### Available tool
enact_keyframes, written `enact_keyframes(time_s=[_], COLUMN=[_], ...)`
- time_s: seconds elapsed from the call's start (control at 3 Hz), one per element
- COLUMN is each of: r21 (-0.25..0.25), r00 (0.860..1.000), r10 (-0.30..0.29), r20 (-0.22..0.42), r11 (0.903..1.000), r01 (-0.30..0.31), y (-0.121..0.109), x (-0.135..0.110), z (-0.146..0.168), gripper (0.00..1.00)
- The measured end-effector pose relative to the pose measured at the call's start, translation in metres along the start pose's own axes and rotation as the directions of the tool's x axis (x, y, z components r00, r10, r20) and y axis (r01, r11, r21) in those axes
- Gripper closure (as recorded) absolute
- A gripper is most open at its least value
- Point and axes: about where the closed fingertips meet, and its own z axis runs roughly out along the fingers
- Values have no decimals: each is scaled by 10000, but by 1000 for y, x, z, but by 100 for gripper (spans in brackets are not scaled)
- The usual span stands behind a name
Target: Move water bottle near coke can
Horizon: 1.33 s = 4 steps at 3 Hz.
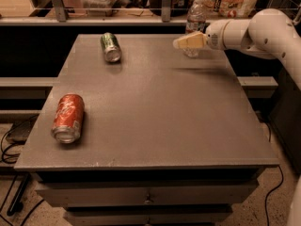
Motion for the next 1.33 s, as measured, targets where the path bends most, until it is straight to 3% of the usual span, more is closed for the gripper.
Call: enact_keyframes(time_s=[0.33,0.67,1.0,1.33], r21=[104,-3,-207,-944], r00=[9992,9941,9872,9742], r10=[-304,-1065,-1595,-2232], r20=[270,215,85,-323], r11=[9995,9943,9870,9711], r01=[301,1065,1596,2193], y=[-5,5,18,64], x=[-10,-24,-36,-56], z=[13,15,7,-30], gripper=[15,46,69,99])
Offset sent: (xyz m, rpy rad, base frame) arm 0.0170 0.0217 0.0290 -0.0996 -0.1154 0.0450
